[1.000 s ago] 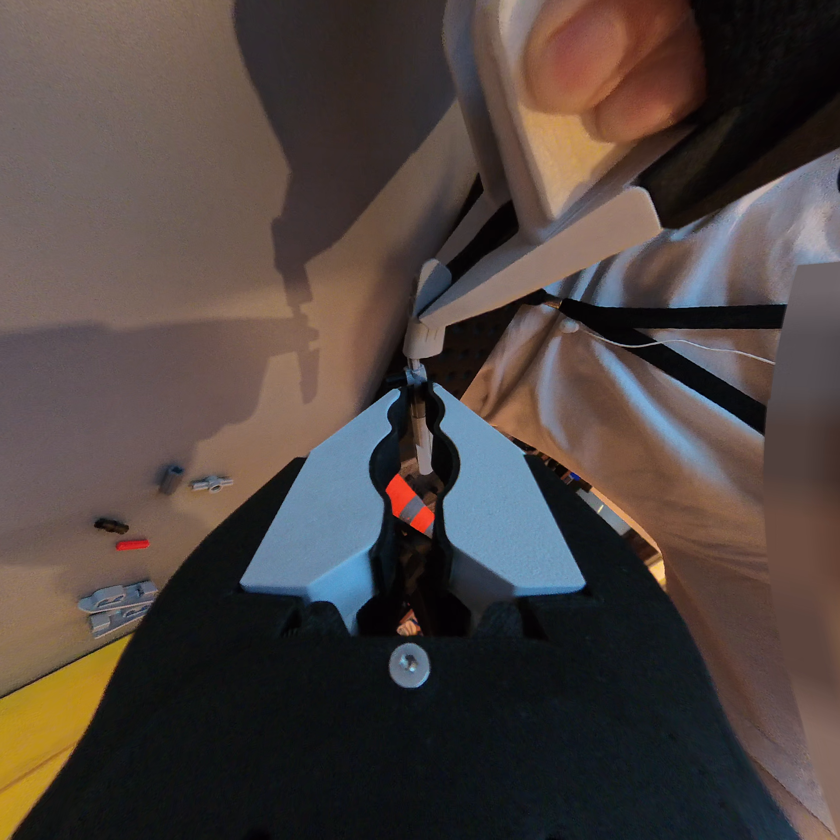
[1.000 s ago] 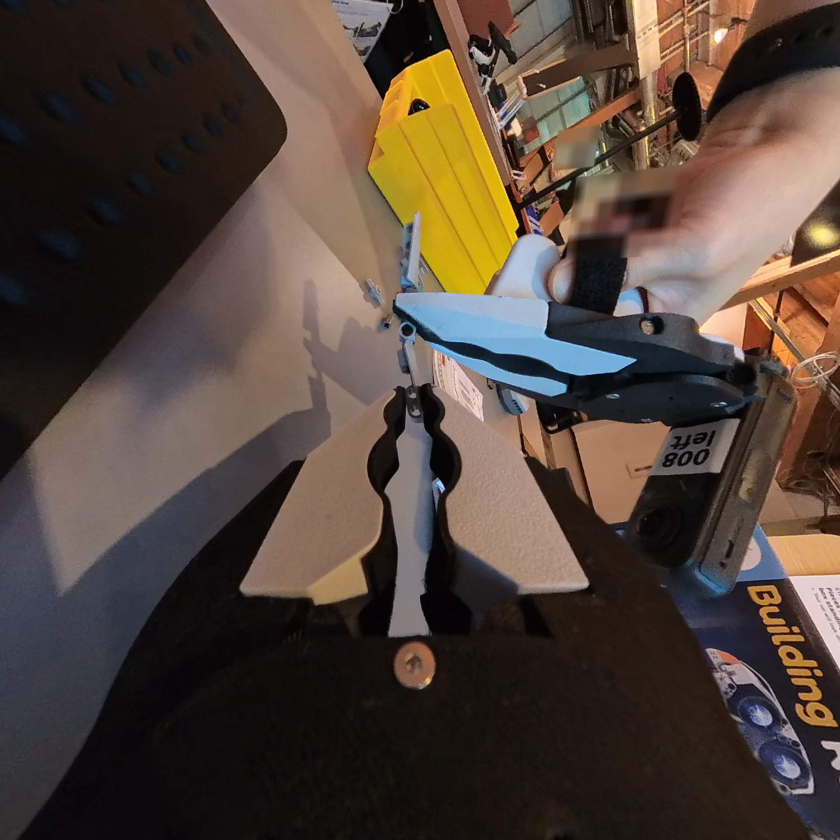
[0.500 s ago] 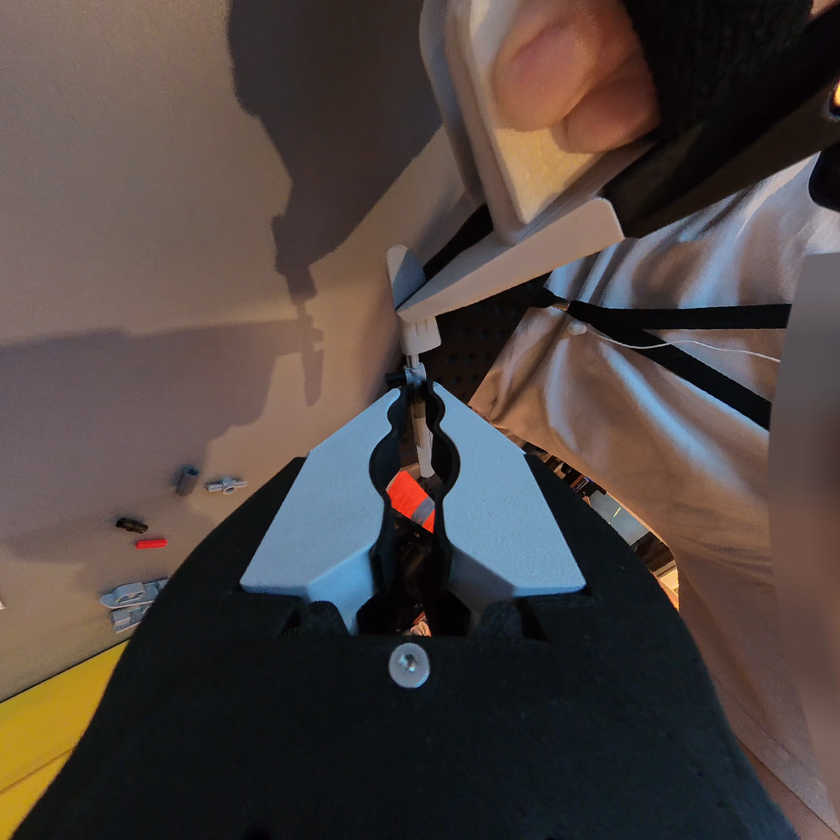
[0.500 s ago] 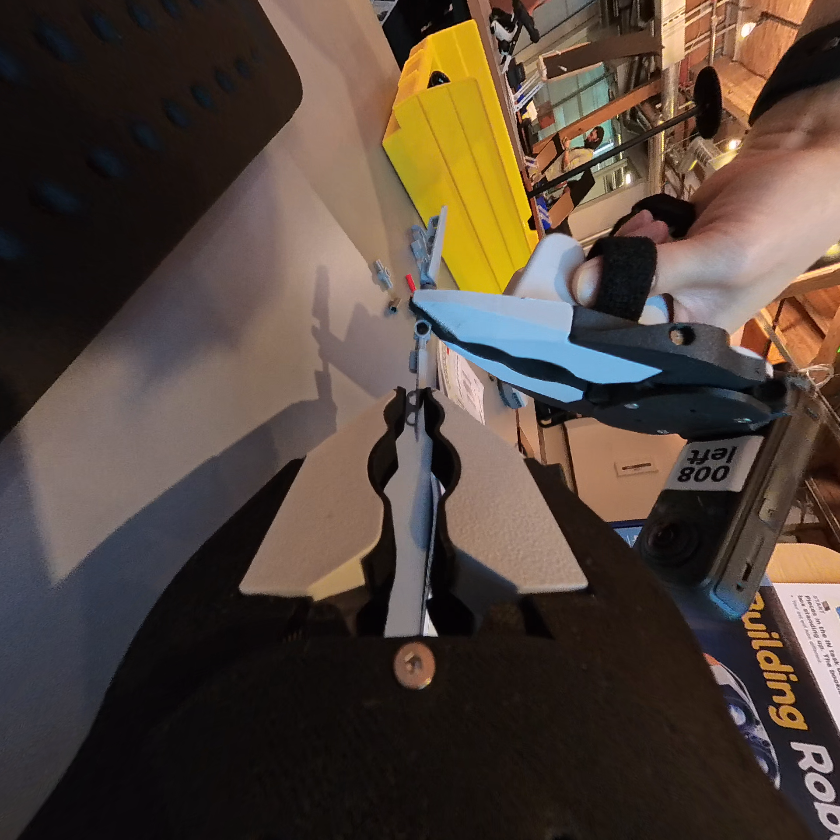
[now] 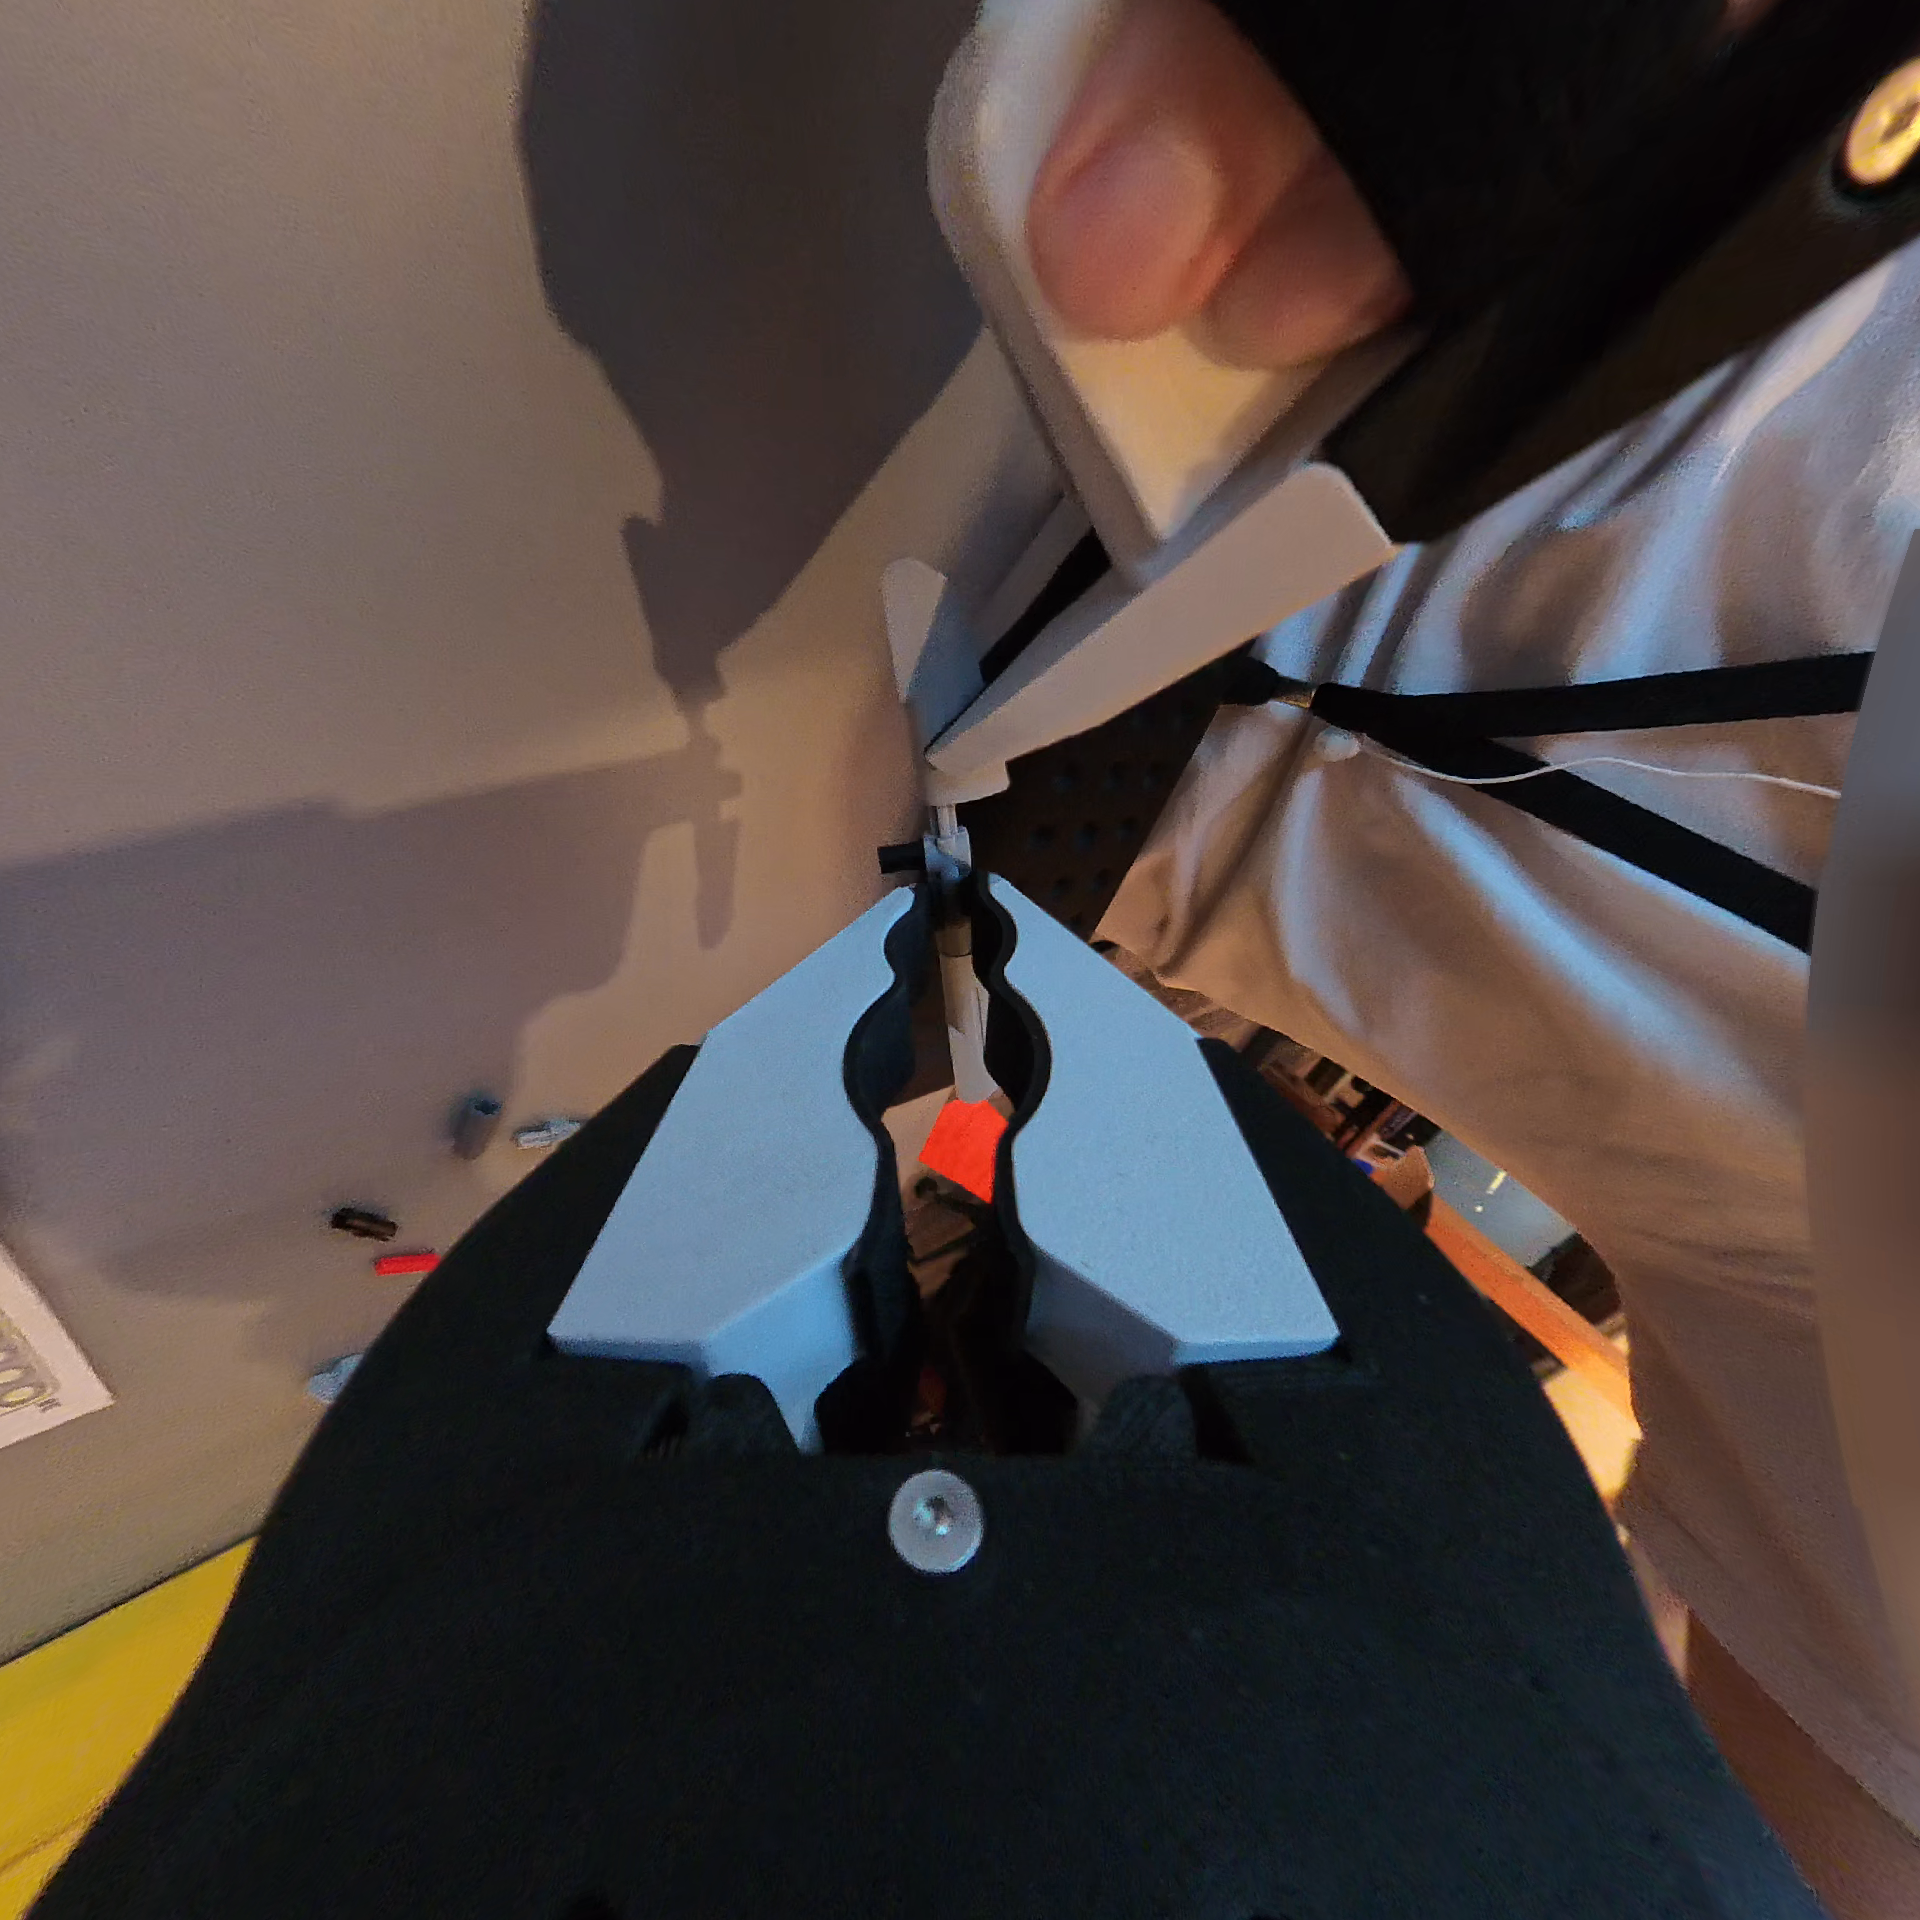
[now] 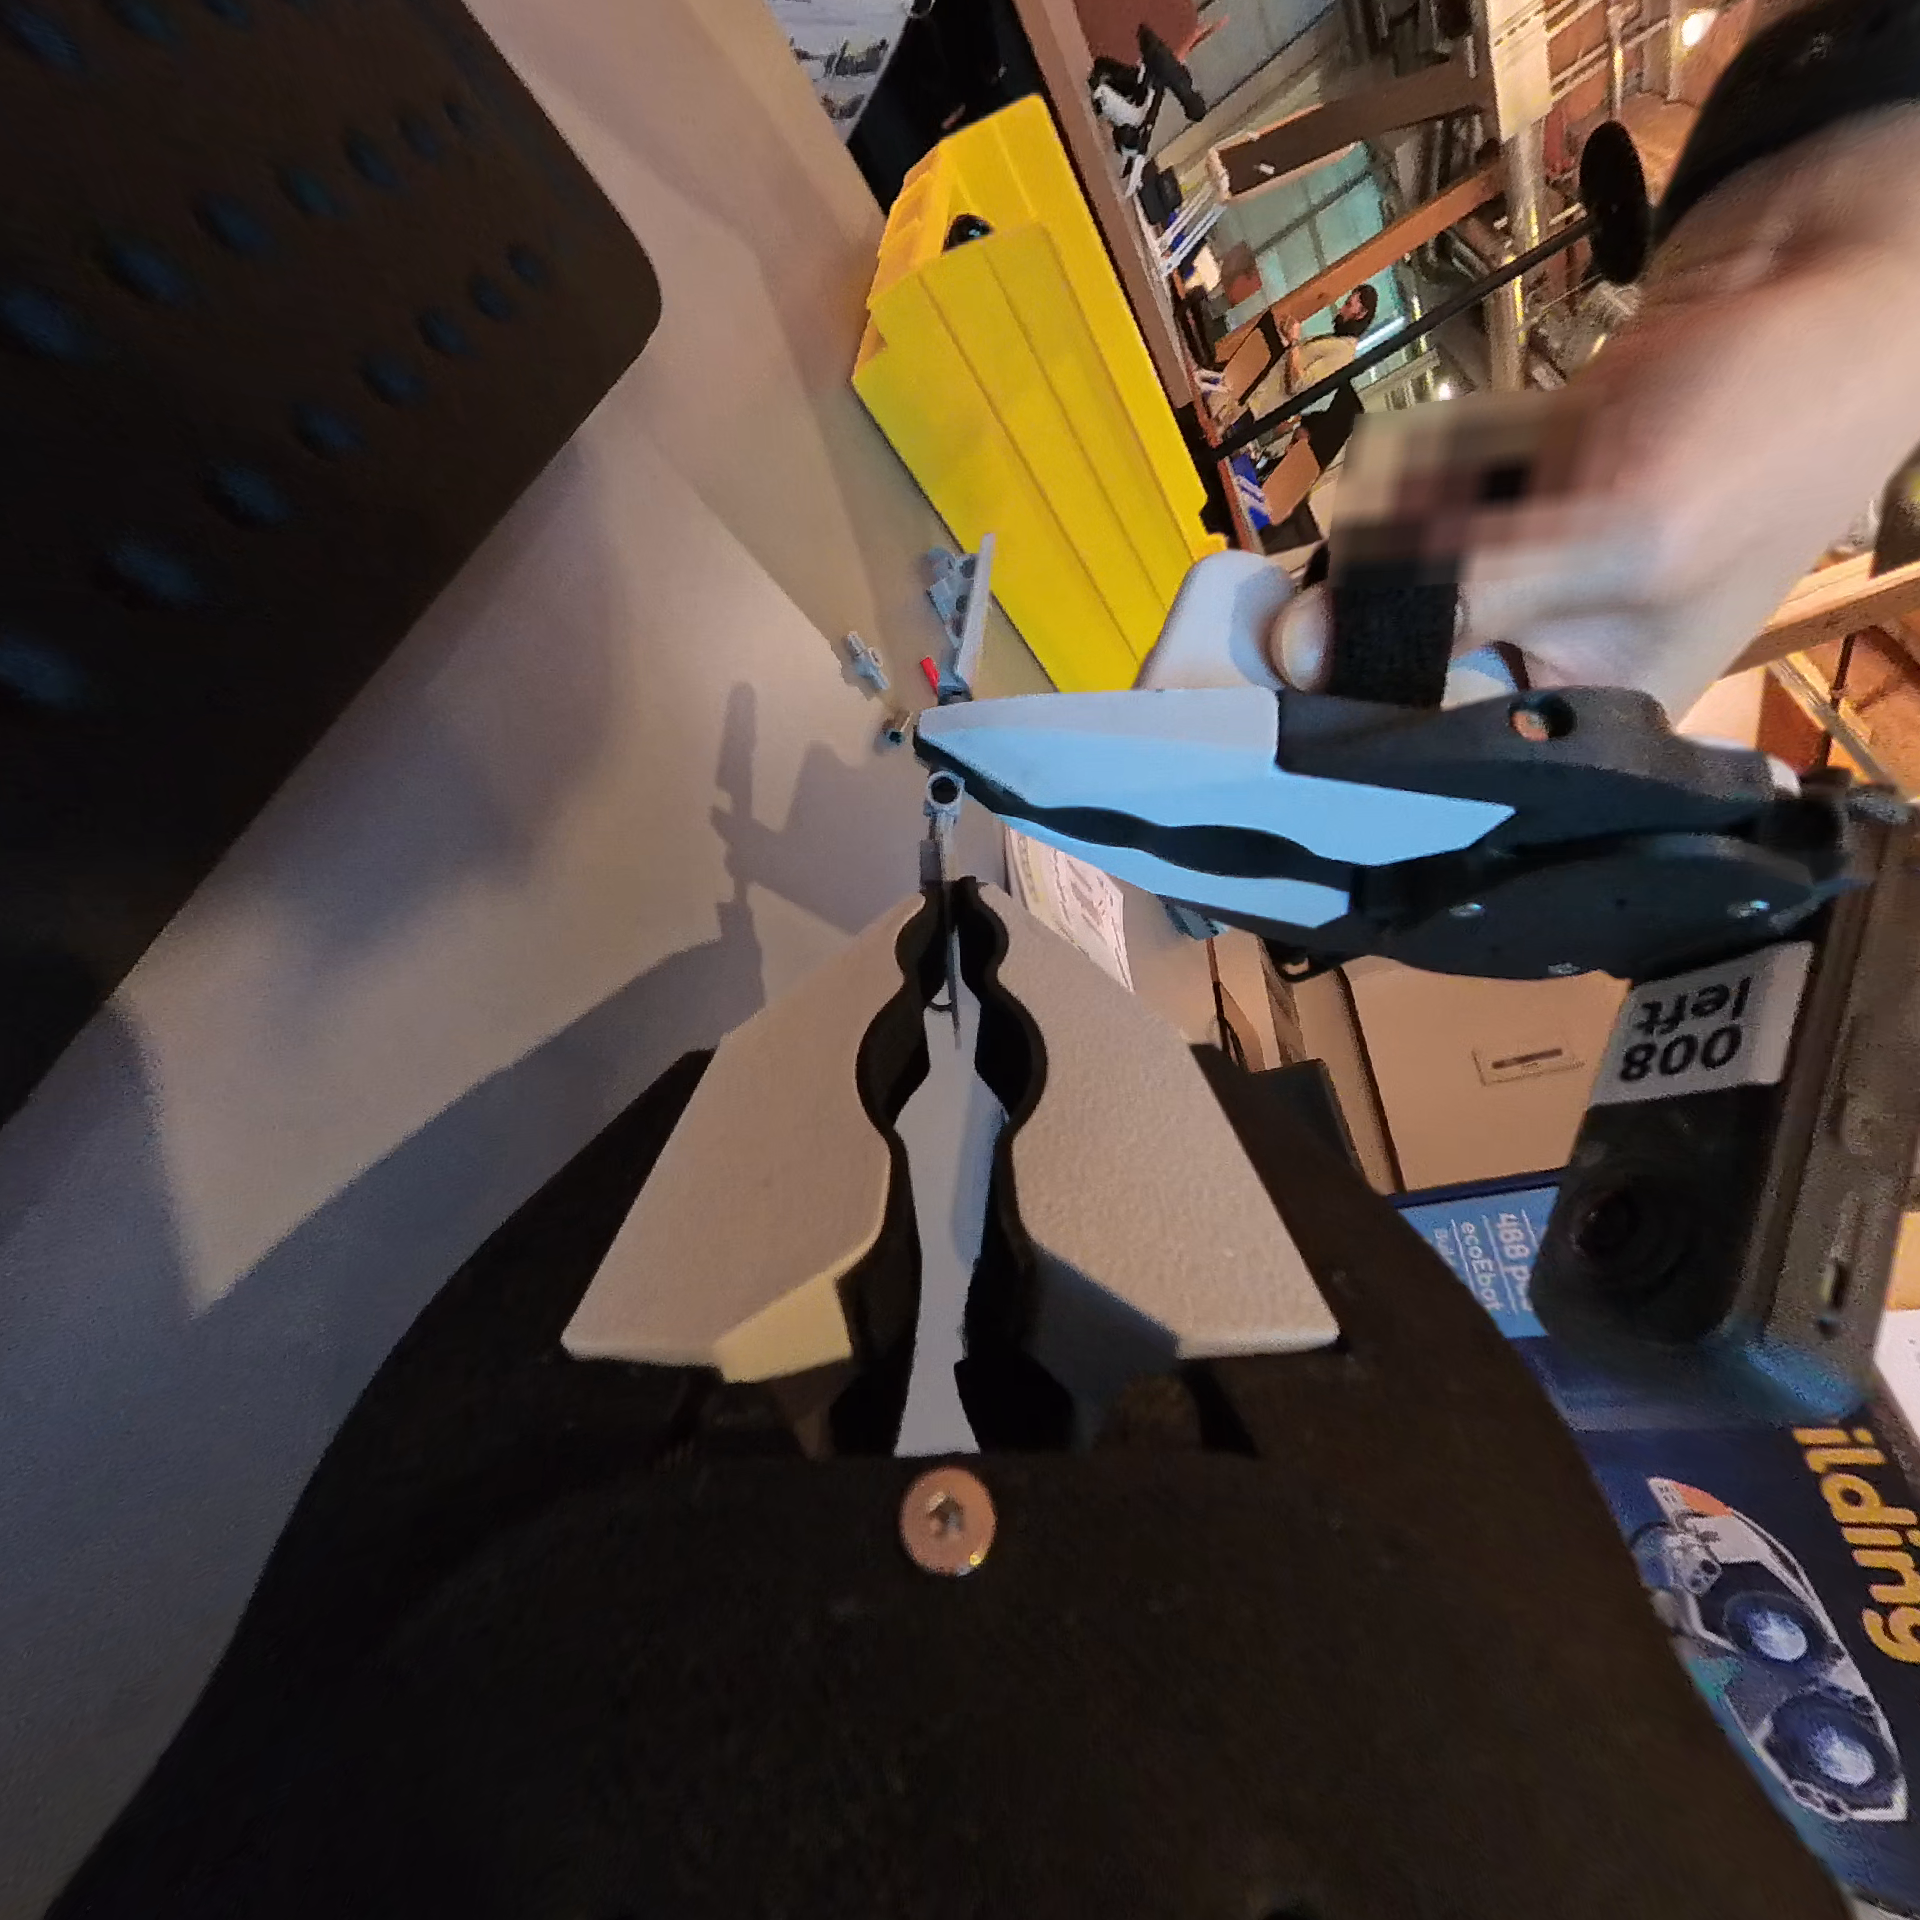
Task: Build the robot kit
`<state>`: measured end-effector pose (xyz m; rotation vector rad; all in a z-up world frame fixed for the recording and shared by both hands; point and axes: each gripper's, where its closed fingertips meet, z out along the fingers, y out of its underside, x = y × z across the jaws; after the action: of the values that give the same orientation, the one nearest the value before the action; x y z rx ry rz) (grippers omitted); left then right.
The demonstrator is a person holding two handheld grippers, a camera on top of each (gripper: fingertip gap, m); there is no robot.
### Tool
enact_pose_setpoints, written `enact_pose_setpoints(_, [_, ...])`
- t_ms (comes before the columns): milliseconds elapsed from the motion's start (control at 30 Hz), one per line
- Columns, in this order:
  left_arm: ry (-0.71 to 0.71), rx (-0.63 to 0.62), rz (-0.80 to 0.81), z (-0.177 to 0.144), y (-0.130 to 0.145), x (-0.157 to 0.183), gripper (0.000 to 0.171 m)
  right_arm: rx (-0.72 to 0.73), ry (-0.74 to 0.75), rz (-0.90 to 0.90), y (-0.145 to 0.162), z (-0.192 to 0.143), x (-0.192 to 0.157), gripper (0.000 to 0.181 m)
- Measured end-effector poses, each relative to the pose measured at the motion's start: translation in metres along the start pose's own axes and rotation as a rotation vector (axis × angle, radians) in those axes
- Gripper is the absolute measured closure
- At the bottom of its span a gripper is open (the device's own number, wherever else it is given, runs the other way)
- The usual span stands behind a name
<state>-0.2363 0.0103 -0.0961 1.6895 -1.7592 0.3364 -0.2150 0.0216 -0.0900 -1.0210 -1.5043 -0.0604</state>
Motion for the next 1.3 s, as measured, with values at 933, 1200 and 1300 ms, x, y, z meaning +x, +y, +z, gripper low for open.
enact_pose_setpoints(933, [-0.048,0.0,0.043,-0.01,0.0,0.003,0.168,0.011,0.092,-0.042,-0.006,-0.003,0.011,0.181])
enact_pose_setpoints(1200, [-0.07,0.023,0.027,-0.018,0.001,0.0,0.168,-0.024,0.134,0.035,-0.003,-0.001,0.017,0.181])
enact_pose_setpoints(1300, [-0.075,0.041,0.015,-0.021,0.001,-0.002,0.168,-0.036,0.147,0.06,-0.002,0.0,0.02,0.181])
